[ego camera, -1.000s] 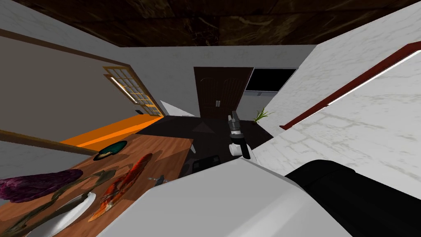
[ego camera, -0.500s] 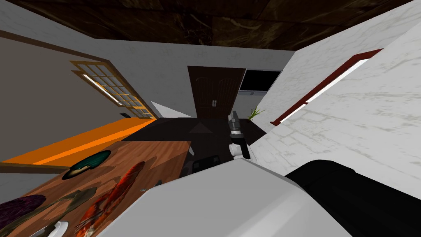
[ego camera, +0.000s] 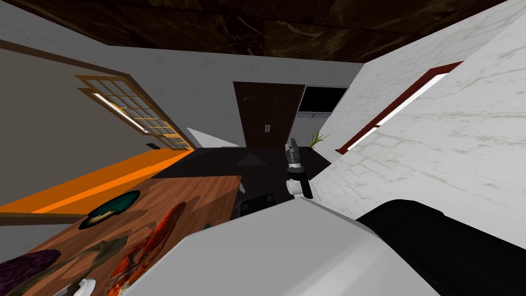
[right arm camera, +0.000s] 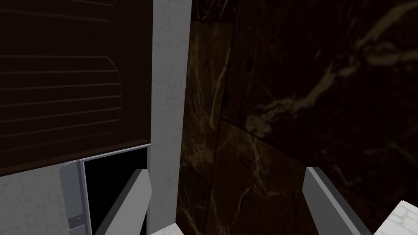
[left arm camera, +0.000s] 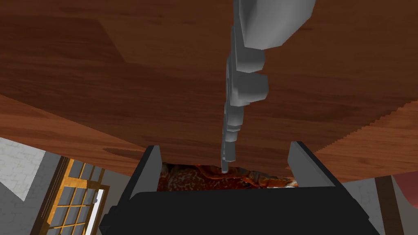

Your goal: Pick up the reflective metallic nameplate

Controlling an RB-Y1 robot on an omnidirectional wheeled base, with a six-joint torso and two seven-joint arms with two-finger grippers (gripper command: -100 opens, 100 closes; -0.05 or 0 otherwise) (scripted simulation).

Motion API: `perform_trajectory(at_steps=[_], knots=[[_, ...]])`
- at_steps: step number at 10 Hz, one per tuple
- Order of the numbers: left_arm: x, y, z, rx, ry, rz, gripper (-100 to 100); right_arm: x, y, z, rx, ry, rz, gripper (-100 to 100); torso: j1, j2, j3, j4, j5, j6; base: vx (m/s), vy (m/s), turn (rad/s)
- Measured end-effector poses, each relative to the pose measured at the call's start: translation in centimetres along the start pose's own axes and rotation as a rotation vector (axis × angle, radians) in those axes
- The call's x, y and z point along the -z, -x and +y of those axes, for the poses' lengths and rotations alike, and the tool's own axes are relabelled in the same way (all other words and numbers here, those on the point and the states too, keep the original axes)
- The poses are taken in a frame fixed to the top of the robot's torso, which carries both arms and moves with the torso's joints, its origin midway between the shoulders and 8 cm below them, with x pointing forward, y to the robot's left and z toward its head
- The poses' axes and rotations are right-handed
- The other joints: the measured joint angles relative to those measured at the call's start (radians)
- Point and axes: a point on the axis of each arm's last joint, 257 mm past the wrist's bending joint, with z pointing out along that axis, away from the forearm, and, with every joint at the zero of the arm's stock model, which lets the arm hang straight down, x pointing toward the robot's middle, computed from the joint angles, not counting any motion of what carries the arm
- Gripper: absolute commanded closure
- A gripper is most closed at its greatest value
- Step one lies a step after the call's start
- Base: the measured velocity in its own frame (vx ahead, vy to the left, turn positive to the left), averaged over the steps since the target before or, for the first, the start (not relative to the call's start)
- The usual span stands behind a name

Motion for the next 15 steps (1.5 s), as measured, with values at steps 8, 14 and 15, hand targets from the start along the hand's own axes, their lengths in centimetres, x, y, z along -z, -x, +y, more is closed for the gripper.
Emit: perform_trajectory(at_steps=[8,14,15], knots=[[0.7,-1.2,-0.3,0.016,0.006,-0.006,100,0.0,0.0,0.0,0.000,0.000,0.000,0,-0.009,-0.002,-0.001,0.000,-0.002,0.000,-0.001,0.013,-0.001],[-0.6,1.6,0.3,-0.001,0.002,-0.001,100,0.0,0.0,0.0,0.000,0.000,0.000,0,-0.016,-0.003,-0.001,0.000,-0.003,0.001,0.014,-0.089,0.039],[-1.0,2.2,0.3,-0.005,0.000,0.000,100,0.0,0.0,0.0,0.000,0.000,0.000,0,-0.017,-0.003,-0.001,0.000,-0.003,0.001,0.016,-0.082,0.013]])
